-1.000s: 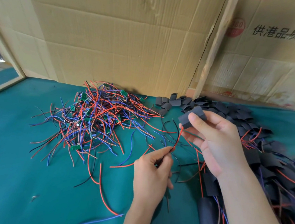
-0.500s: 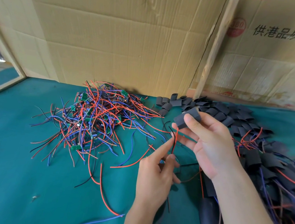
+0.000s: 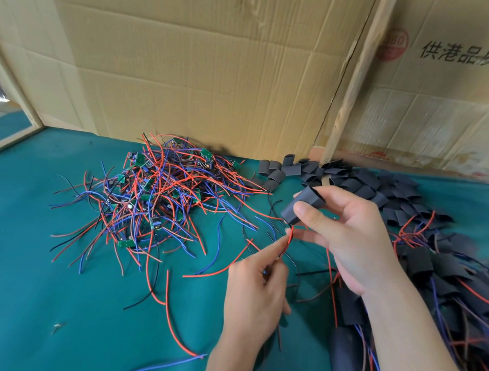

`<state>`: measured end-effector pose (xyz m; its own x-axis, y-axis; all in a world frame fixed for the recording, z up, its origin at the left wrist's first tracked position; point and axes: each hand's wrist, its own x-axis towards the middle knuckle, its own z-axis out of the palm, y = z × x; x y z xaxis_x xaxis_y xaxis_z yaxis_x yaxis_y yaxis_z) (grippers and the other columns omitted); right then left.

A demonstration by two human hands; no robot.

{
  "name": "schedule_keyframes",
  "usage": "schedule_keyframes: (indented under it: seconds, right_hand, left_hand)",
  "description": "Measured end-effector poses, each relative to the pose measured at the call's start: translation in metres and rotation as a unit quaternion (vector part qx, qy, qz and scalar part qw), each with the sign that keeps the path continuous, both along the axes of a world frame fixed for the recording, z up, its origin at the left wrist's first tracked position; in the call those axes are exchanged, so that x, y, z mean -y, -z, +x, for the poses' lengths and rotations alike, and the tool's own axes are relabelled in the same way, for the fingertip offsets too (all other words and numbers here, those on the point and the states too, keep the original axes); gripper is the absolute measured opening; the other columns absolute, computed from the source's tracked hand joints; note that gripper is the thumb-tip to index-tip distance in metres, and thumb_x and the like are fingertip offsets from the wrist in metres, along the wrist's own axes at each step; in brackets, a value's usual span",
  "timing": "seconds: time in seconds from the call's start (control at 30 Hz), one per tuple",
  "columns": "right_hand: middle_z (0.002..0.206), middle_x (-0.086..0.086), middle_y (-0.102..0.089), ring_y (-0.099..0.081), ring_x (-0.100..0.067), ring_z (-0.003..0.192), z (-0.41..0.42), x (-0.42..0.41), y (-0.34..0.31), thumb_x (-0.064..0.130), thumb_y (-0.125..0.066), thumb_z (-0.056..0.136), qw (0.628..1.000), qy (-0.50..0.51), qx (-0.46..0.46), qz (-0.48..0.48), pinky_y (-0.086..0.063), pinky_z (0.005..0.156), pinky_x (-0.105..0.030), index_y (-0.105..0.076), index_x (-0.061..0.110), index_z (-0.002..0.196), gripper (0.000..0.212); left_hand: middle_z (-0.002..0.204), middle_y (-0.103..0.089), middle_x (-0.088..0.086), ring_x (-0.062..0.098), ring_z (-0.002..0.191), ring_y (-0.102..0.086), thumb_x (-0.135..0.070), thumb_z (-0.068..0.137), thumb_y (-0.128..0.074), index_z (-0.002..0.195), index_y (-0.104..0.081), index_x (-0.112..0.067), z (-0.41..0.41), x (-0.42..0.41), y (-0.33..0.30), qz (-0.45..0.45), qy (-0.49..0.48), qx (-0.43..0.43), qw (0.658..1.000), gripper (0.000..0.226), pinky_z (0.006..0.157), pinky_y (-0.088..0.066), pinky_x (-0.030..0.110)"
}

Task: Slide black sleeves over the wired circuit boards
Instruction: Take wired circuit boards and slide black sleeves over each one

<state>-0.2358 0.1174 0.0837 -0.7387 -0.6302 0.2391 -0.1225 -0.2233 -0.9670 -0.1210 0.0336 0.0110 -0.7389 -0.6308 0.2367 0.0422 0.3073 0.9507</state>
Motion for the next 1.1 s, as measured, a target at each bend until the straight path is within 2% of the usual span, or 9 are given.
schedule_keyframes:
  seconds: [0.13,0.27,0.43,0.63,0.7,0.77,0.9,0.97,1.1]
  right_hand:
    - [0.097,-0.010,-0.076,-0.071,-0.028,0.087,-0.003,-0.002,0.001,0.016,-0.081,0.084,0.999,0.004,-0.034,0.034,-0.063,0.078,-0.050,-0.079,0.017,0.096,0.012]
    - [0.101,-0.014,-0.073,-0.070,-0.026,0.087,-0.006,-0.003,-0.001,0.024,-0.082,0.076,0.999,0.016,-0.023,0.022,-0.063,0.075,-0.043,-0.078,0.016,0.097,0.023]
    - [0.101,-0.010,-0.074,-0.072,-0.035,0.090,-0.006,-0.003,0.002,0.025,-0.083,0.075,1.000,0.001,-0.015,0.017,-0.063,0.075,-0.043,-0.078,0.018,0.095,0.022]
    - [0.087,-0.002,-0.074,-0.074,-0.029,0.076,-0.005,-0.001,0.004,0.041,-0.081,0.071,0.989,0.029,-0.115,0.088,-0.062,0.078,-0.056,-0.075,0.025,0.094,0.028]
    - [0.085,-0.001,-0.074,-0.074,-0.030,0.075,-0.005,0.001,0.007,0.041,-0.080,0.072,0.984,0.041,-0.134,0.109,-0.061,0.080,-0.058,-0.074,0.026,0.093,0.027]
    - [0.086,0.000,-0.074,-0.073,-0.028,0.077,-0.005,0.002,0.011,0.037,-0.080,0.074,0.986,0.045,-0.109,0.113,-0.060,0.080,-0.058,-0.076,0.024,0.091,0.022]
    - [0.084,-0.006,-0.076,-0.068,-0.016,0.076,-0.002,0.006,0.015,0.020,-0.081,0.083,0.993,0.015,-0.037,0.111,-0.063,0.083,-0.050,-0.078,0.017,0.089,0.007]
    - [0.088,-0.017,-0.076,-0.067,-0.017,0.074,0.001,0.008,0.016,0.012,-0.078,0.088,0.993,-0.005,-0.020,0.117,-0.062,0.079,-0.041,-0.078,0.013,0.090,0.002]
    - [0.087,-0.024,-0.075,-0.065,-0.024,0.069,0.006,0.009,0.018,0.003,-0.073,0.089,0.994,-0.017,0.027,0.107,-0.059,0.071,-0.038,-0.078,0.004,0.091,0.005]
  left_hand:
    - [0.048,-0.056,0.014,0.008,0.033,-0.055,-0.025,0.083,-0.044,0.105,-0.065,-0.065,0.000,0.000,-0.002,-0.003,-0.017,0.006,1.000,0.050,0.045,-0.048,0.020]
    - [0.048,-0.056,0.014,0.008,0.033,-0.055,-0.024,0.082,-0.043,0.092,-0.060,-0.075,0.000,0.000,-0.006,-0.009,-0.036,0.013,0.999,0.055,0.044,-0.049,0.023]
    - [0.046,-0.055,0.012,0.007,0.032,-0.054,-0.027,0.077,-0.042,0.092,-0.062,-0.071,0.001,0.000,-0.004,-0.020,-0.052,0.009,0.998,0.051,0.043,-0.046,0.020]
    - [0.053,-0.056,0.011,0.014,0.035,-0.057,-0.037,0.072,-0.040,0.094,-0.063,-0.070,-0.001,0.002,-0.001,-0.009,-0.060,-0.005,0.998,0.045,0.046,-0.051,0.027]
    - [0.052,-0.056,0.011,0.013,0.036,-0.057,-0.031,0.076,-0.044,0.097,-0.067,-0.057,0.000,0.001,0.000,0.012,-0.058,-0.023,0.998,0.041,0.044,-0.049,0.025]
    - [0.055,-0.059,0.008,0.016,0.040,-0.060,-0.023,0.085,-0.048,0.099,-0.069,-0.044,0.000,0.001,-0.001,0.041,-0.053,-0.044,0.997,0.033,0.046,-0.045,0.022]
    - [0.075,-0.072,0.006,0.023,0.057,-0.071,-0.010,0.100,-0.059,0.096,-0.062,-0.036,-0.001,0.002,-0.004,0.110,-0.027,-0.079,0.990,0.027,0.049,-0.049,0.026]
    - [0.081,-0.076,0.006,0.024,0.062,-0.073,-0.009,0.099,-0.060,0.100,-0.055,-0.032,0.000,0.003,-0.007,0.126,-0.015,-0.088,0.988,0.023,0.050,-0.050,0.026]
    - [0.084,-0.077,0.007,0.025,0.065,-0.074,-0.006,0.097,-0.063,0.110,-0.051,-0.021,0.002,0.005,-0.008,0.146,0.001,-0.102,0.984,0.023,0.053,-0.053,0.024]
